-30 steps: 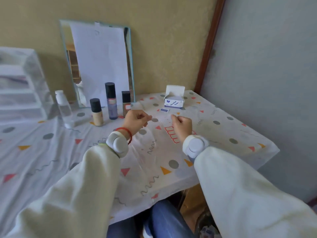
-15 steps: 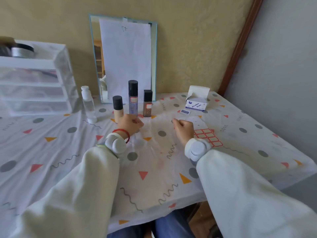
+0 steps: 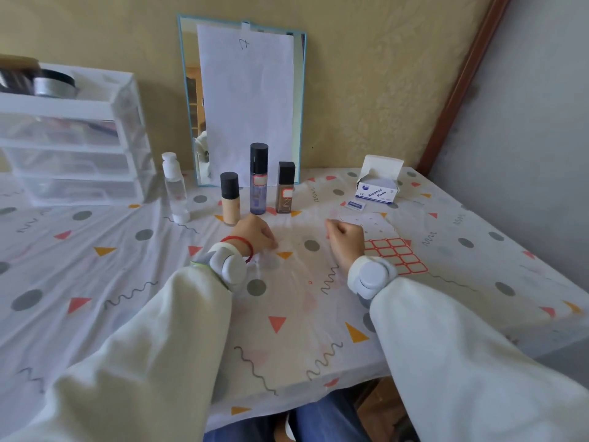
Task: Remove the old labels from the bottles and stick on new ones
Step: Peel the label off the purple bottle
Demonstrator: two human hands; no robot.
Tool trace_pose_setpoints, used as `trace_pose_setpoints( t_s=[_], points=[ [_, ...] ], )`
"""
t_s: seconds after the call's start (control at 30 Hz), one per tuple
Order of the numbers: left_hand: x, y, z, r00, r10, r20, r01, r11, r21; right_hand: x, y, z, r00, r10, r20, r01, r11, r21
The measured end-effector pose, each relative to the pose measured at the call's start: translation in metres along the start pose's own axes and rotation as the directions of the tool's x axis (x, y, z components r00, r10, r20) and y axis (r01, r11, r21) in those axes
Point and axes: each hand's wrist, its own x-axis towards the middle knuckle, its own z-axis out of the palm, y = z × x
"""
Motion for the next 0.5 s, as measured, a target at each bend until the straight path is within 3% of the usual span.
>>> trace_pose_setpoints(
  t_s=[0.13, 0.27, 0.5],
  points=[
    [-0.002, 0.0, 0.002, 0.999, 0.035, 0.03, -0.036, 0.999, 0.031, -0.002, -0.004, 0.004, 0.999, 0.02, 0.033, -0.019, 1.0, -0.018],
    [-0.007, -0.001, -0.001, 0.995, 0.103, 0.02, -0.103, 0.995, -0.005, -0.009, -0.015, 0.013, 0.985, 0.048, 0.167, -0.05, 0.999, 0.009],
    [-0.017, -0.006, -0.022, 0.979, 0.163, -0.119, -0.174, 0.981, -0.09, -0.013, -0.034, 0.035, 0.937, 0.046, 0.347, -0.074, 0.995, 0.068]
  ],
)
